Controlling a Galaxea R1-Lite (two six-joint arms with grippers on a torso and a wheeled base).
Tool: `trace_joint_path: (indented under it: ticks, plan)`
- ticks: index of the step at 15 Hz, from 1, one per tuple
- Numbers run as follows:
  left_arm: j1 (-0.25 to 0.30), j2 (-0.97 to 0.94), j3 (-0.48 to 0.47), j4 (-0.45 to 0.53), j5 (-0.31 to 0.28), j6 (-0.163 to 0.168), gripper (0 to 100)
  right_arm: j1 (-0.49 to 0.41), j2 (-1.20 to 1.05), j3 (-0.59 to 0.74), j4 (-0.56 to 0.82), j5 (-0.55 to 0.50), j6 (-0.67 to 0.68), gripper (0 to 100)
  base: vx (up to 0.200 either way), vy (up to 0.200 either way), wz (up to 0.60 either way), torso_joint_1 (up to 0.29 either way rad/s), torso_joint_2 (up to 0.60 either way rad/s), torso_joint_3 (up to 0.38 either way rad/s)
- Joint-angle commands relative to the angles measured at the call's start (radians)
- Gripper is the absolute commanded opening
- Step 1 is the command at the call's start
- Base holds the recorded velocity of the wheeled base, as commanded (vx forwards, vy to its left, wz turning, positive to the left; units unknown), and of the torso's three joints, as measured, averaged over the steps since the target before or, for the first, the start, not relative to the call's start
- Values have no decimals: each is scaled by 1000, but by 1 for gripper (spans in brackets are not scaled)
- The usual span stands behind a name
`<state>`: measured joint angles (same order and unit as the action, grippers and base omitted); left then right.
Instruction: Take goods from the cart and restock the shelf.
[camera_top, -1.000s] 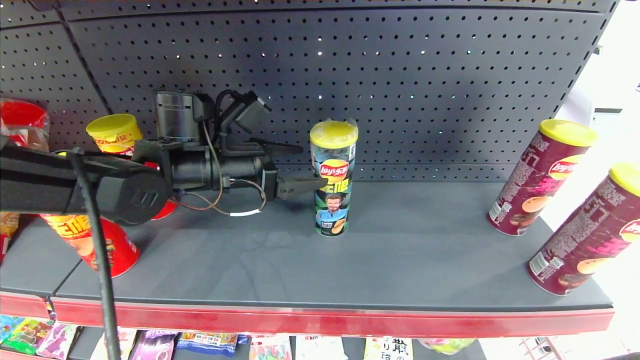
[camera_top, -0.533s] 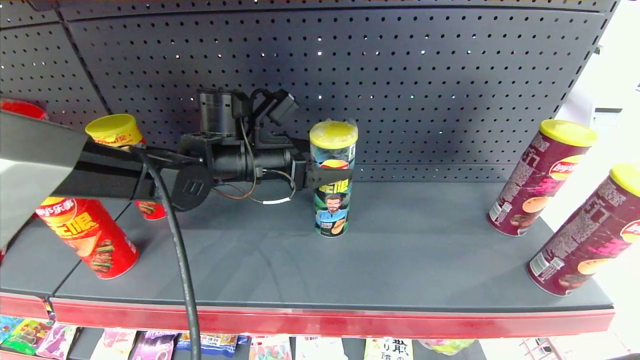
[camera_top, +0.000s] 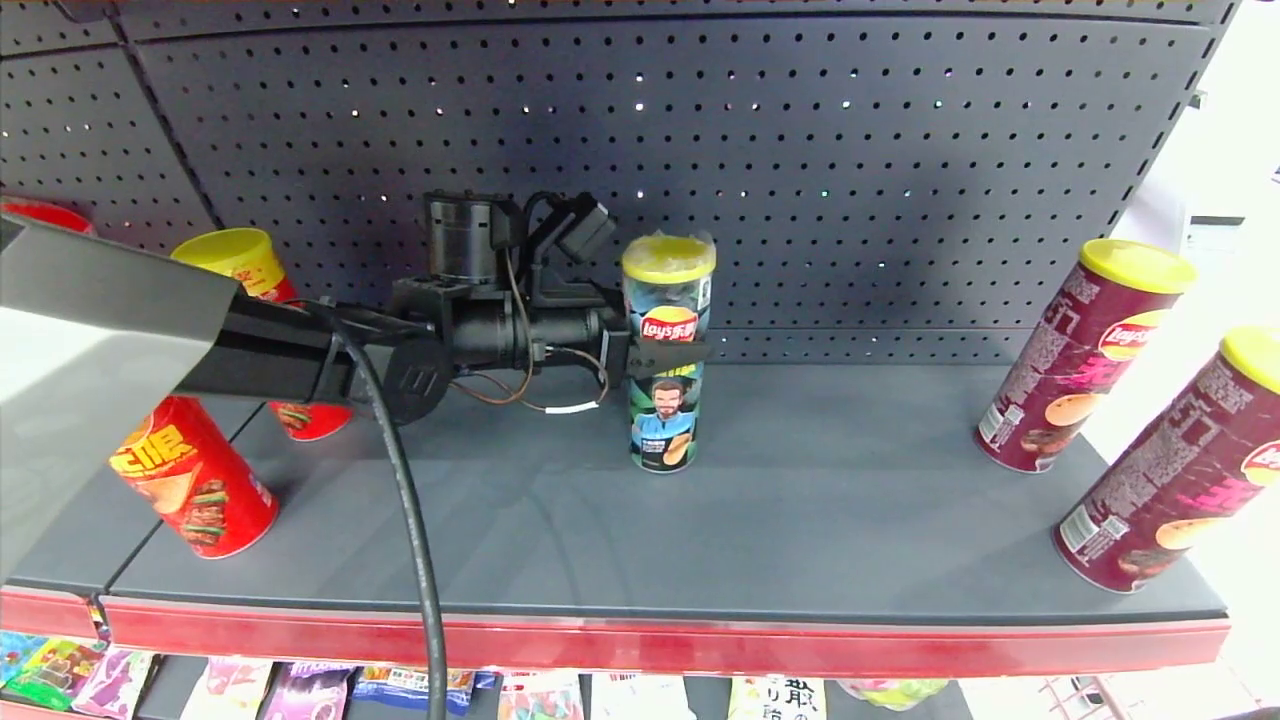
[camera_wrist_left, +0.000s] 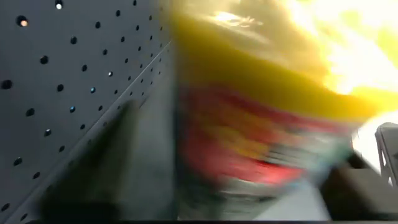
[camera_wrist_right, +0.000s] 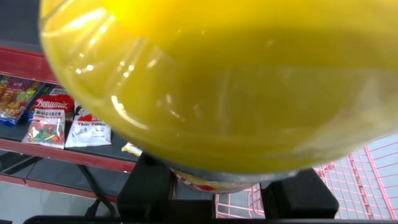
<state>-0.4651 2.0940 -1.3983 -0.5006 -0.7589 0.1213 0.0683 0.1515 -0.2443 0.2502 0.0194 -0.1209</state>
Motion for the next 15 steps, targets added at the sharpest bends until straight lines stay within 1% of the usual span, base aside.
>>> trace_joint_path:
  ticks: [1,4,5,6,7,8,9,10,12,13,14,15]
  plan:
    - [-3,-5,2,-1,1,0,0,1,0,0,0,1,0,0,0,0,0,0,0,0]
    - [-7,-71,67,1,3,0,0,1,0,2,0,2,0,0,0,0,0,0,0,0]
    - [-10,-117,120,1,4,0,0,1,0,2,0,2,0,0,0,0,0,0,0,0]
    - [-23,-192,209,-1,10,0,0,1,-1,2,0,4,0,0,0,0,0,0,0,0]
    - [-27,-241,268,-1,16,0,0,1,-1,2,0,4,0,0,0,0,0,0,0,0]
    - [-37,-301,335,-1,32,1,0,1,-1,2,-2,5,1,0,0,0,0,0,0,0]
    - [-40,-327,369,-3,43,3,0,1,-1,2,-2,5,1,0,0,0,0,0,0,0]
    - [-50,-385,444,-7,58,6,0,1,-3,2,-3,5,1,0,0,0,0,0,0,0]
    - [-84,-427,518,-52,73,8,0,2,-3,2,-3,7,3,0,0,0,0,0,0,0]
    - [-104,-428,541,-84,105,8,0,2,-3,3,-5,7,3,0,0,0,0,0,0,0]
    - [-124,-424,562,-122,125,6,0,2,-3,3,-5,7,3,0,0,0,0,0,0,0]
    - [-133,-419,582,-148,128,6,0,2,-3,3,-6,7,3,0,0,0,0,0,0,0]
